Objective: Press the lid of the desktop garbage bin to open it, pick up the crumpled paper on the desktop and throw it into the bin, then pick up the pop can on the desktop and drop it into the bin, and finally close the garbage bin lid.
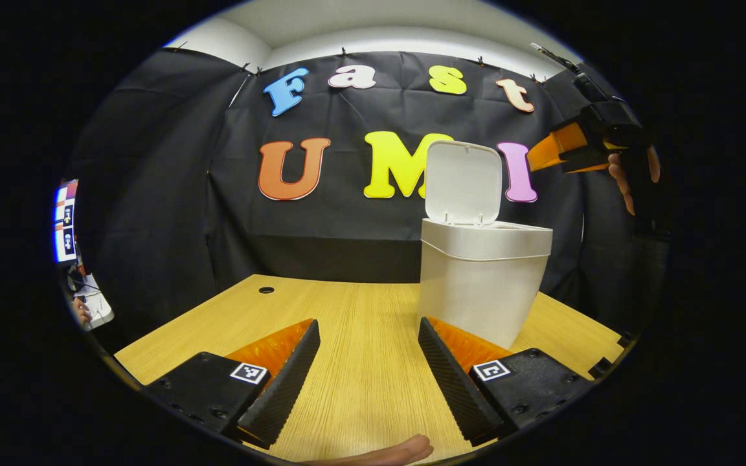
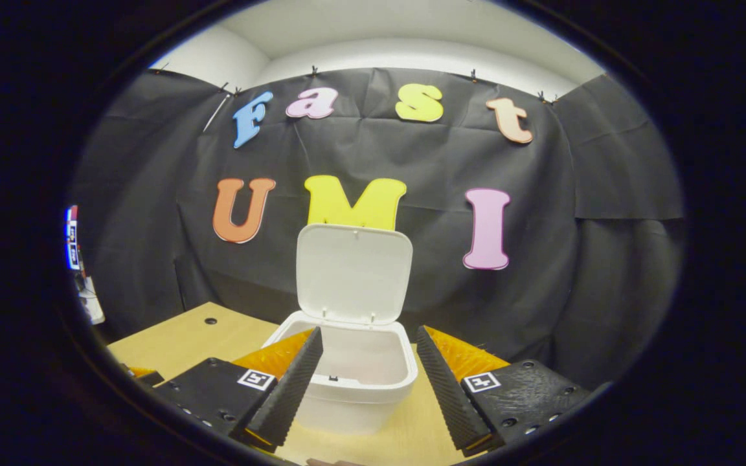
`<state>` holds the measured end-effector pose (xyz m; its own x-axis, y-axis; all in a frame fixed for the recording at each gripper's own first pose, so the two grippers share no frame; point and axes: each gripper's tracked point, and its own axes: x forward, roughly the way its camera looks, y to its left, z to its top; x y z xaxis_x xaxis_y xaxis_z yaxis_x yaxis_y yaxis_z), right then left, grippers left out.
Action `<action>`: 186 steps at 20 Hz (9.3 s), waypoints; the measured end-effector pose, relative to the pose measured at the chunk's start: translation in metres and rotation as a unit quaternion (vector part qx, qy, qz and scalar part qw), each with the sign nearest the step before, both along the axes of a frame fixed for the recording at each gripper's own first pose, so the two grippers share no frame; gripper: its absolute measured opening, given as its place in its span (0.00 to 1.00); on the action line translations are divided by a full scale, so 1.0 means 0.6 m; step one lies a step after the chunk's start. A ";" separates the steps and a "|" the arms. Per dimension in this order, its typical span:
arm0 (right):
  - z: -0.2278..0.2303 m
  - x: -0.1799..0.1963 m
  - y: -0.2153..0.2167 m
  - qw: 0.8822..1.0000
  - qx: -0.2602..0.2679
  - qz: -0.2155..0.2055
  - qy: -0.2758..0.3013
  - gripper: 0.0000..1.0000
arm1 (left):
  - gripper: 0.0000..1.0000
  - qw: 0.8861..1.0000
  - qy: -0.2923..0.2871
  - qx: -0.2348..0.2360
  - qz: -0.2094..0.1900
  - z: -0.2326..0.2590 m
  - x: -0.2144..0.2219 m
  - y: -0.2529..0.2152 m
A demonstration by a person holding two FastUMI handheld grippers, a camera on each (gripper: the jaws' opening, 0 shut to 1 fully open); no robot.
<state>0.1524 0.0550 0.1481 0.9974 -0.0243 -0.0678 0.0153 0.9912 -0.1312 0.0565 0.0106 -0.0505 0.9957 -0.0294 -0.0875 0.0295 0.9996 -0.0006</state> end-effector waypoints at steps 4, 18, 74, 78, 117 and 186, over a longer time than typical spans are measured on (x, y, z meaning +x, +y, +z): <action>0.021 -0.008 0.005 1.000 0.001 0.007 -0.003 0.90 | 0.99 1.000 -0.001 0.004 -0.001 0.001 -0.003 0.001; 0.226 0.141 0.080 0.997 0.007 0.031 -0.074 0.90 | 0.99 1.000 -0.004 -0.002 0.006 0.002 -0.003 0.027; -0.160 0.146 0.071 0.962 0.019 0.052 0.268 0.93 | 0.99 0.999 -0.020 0.035 0.023 -0.009 0.016 -0.016; -0.161 0.146 0.072 0.967 0.015 0.066 0.245 0.96 | 0.99 0.999 -0.018 0.031 0.007 -0.016 0.016 -0.032; -0.132 0.068 0.044 0.996 0.008 0.073 -0.044 0.94 | 0.99 0.999 -0.009 -0.006 0.043 -0.022 0.032 0.055; -0.189 0.115 0.046 0.986 0.056 0.050 0.149 1.00 | 0.97 1.000 -0.004 -0.005 0.019 -0.030 0.040 0.016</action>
